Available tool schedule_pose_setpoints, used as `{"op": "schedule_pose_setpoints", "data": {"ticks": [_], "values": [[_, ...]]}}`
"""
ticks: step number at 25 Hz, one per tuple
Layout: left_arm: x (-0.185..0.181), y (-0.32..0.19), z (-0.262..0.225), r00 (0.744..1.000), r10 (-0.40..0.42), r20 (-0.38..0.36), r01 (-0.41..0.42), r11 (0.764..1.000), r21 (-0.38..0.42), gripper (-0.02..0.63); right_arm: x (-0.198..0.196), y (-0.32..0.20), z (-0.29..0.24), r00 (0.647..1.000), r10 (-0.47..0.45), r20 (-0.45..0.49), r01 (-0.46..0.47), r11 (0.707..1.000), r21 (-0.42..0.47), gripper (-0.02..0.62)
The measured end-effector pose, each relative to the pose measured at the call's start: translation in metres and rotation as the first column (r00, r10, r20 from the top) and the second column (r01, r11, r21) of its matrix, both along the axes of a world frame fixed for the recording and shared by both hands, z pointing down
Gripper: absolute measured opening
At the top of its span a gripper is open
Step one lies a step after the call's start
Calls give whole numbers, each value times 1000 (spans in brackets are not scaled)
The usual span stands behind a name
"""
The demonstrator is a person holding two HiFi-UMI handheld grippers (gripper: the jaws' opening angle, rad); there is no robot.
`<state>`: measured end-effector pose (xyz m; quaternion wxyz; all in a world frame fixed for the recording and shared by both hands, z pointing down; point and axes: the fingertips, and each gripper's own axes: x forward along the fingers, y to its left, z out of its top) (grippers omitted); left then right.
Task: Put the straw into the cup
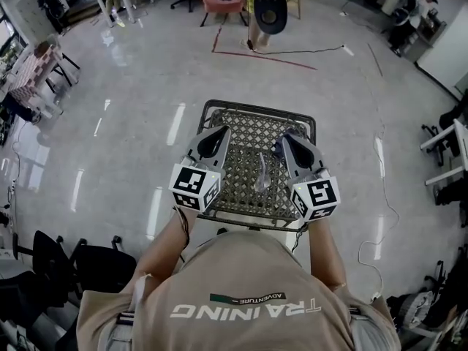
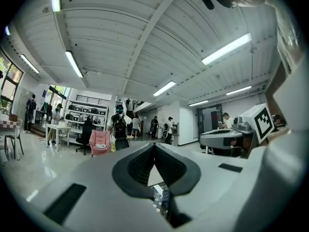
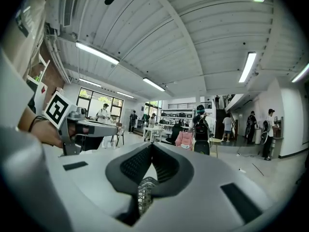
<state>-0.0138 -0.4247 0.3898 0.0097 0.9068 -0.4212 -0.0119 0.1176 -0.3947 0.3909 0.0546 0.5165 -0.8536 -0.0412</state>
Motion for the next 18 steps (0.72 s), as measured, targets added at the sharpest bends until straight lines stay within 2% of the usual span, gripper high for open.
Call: {"op": "schedule_pose_setpoints", "data": {"ticks": [6,18], "values": [[-2,5,3,1000,6,16,-6,1000,-4,15,-3,9,-3,999,5,-42,-4,1000,19,17],[2,7,11,999,22,32,-22,1000,-21,15,7,19,-6,998,17,-61,-16,1000,20,17]]}}
